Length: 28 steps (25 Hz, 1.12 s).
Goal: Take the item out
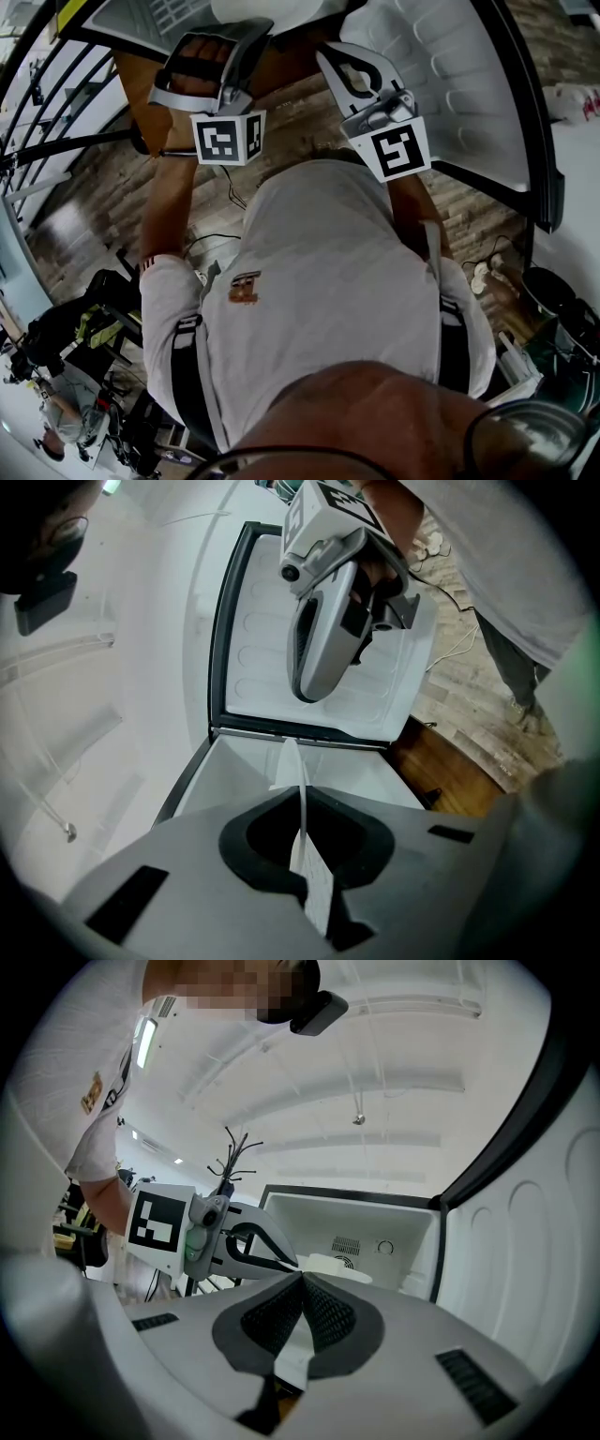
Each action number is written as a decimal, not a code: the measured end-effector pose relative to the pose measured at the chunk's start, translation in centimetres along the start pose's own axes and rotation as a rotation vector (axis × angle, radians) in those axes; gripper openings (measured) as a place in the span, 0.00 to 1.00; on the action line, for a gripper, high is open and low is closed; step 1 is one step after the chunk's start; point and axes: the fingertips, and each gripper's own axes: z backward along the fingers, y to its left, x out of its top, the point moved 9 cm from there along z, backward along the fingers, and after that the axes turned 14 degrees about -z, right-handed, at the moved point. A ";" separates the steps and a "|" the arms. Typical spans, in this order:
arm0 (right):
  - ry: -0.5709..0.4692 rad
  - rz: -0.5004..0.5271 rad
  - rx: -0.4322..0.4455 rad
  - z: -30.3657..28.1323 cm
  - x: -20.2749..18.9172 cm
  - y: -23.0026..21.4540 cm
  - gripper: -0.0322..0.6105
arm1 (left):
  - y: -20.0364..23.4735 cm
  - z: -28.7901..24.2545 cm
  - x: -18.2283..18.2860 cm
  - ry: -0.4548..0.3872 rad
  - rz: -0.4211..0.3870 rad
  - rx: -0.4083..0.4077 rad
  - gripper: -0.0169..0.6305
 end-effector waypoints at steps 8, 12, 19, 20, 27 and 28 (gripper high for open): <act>-0.003 0.002 -0.005 0.4 0.1 -0.2 0.10 | 0.4 -0.1 0.4 -0.014 -0.007 0.007 0.07; 0.003 0.001 -0.006 0.5 0.1 -0.3 0.10 | 0.6 -0.4 0.5 -0.016 -0.010 0.007 0.07; 0.007 0.003 -0.003 0.7 0.0 -0.7 0.10 | 0.8 -0.7 0.8 -0.016 -0.010 0.008 0.07; 0.005 0.003 -0.004 0.7 0.0 -0.8 0.10 | 0.8 -0.8 0.8 -0.015 -0.009 0.008 0.07; 0.006 0.001 0.000 0.7 0.0 -1.3 0.10 | 1.0 -1.2 0.8 -0.008 -0.008 0.006 0.07; 0.006 0.002 0.000 0.6 -0.1 -1.3 0.10 | 1.0 -1.2 0.7 -0.007 -0.007 0.006 0.07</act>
